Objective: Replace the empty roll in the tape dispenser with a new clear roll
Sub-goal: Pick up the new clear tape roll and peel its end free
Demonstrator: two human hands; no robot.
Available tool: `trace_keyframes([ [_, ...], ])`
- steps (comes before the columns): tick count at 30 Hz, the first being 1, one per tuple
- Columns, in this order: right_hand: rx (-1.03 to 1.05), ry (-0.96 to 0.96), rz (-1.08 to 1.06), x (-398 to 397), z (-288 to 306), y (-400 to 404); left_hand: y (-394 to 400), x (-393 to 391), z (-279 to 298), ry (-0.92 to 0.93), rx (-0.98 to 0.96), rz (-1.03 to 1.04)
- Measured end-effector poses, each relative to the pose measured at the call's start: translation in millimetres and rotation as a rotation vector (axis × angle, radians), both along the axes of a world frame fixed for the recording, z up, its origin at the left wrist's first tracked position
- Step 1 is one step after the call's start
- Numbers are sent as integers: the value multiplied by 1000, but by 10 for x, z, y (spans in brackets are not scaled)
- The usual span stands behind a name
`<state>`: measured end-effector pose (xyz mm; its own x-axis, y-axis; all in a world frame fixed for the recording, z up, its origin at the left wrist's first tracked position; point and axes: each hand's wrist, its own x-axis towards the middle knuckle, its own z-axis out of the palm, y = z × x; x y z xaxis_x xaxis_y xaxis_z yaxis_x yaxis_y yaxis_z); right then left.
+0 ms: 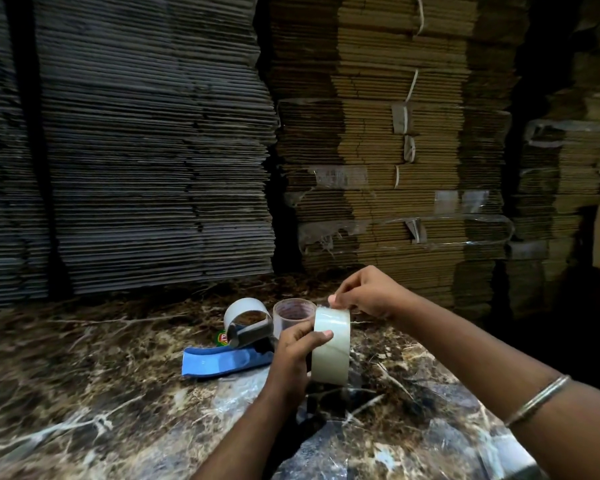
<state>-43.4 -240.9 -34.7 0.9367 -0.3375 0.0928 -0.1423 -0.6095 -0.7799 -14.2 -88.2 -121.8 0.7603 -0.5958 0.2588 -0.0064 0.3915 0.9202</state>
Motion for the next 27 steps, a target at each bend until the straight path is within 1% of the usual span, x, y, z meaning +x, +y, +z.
trace_keyframes([
  [9, -275, -97, -11, -45, -1, 42, -8, 41, -49, -76, 103, 64],
  [15, -308, -186, 4, -85, 3, 83, -13, 59, -54, -92, 131, 112],
  [21, -336, -147, 29, -67, 18, 84, -3, 70, -79, -125, 124, 128],
  [27, -372, -211, 59, -113, 34, 71, 1, 89, -69, -153, 133, 135],
])
